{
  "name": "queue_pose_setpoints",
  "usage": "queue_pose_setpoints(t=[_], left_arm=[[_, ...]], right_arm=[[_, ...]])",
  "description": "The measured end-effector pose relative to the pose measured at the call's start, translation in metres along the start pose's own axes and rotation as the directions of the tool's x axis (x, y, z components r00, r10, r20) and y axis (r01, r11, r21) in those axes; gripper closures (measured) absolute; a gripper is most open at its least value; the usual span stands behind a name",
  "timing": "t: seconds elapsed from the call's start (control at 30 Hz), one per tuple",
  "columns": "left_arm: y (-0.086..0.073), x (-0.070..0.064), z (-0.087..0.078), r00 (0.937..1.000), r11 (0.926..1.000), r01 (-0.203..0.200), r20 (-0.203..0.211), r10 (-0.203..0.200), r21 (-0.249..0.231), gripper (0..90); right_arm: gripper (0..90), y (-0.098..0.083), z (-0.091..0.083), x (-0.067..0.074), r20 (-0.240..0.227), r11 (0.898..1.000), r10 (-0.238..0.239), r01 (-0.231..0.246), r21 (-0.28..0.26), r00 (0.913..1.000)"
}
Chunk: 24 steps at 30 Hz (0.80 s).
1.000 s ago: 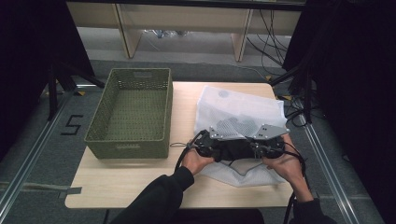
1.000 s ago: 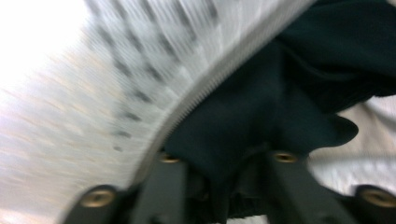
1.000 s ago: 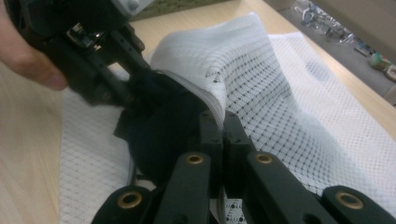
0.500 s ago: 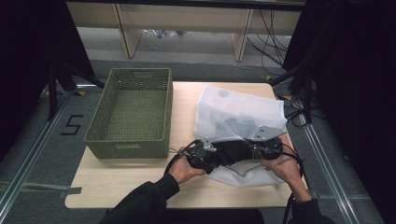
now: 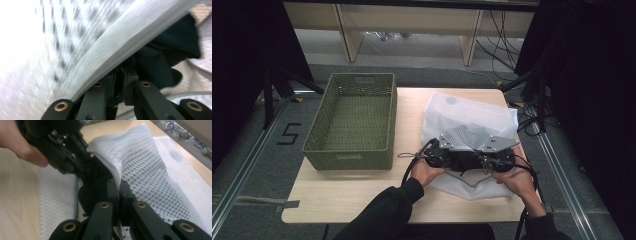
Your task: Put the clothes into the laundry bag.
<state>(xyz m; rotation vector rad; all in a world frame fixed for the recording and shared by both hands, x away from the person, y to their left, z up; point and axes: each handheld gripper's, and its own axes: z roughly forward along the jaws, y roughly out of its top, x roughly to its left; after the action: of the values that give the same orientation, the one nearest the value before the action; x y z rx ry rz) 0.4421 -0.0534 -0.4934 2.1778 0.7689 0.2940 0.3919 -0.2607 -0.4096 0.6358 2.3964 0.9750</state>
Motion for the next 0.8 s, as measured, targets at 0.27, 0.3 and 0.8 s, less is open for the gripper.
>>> queue_pose_setpoints(t=[0.27,0.3,0.8], left_arm=[[-0.014,-0.002,-0.024,0.9987,0.9978,-0.051,0.0,0.051,0.044,55.1],[-0.017,-0.004,-0.031,0.9979,0.9969,-0.065,0.001,0.065,0.044,54.0],[-0.007,-0.002,0.0,0.9992,0.9998,0.019,0.035,-0.019,0.002,85.5]], right_arm=[[90.0,-0.006,0.0,0.004,-0.012,1.0,0.007,-0.007,0.02,0.9999],[90.0,-0.006,0.0,0.004,-0.012,1.0,0.006,-0.006,0.019,0.9999],[90.0,-0.006,0.002,0.009,-0.068,0.999,-0.012,0.014,0.029,0.9976]])
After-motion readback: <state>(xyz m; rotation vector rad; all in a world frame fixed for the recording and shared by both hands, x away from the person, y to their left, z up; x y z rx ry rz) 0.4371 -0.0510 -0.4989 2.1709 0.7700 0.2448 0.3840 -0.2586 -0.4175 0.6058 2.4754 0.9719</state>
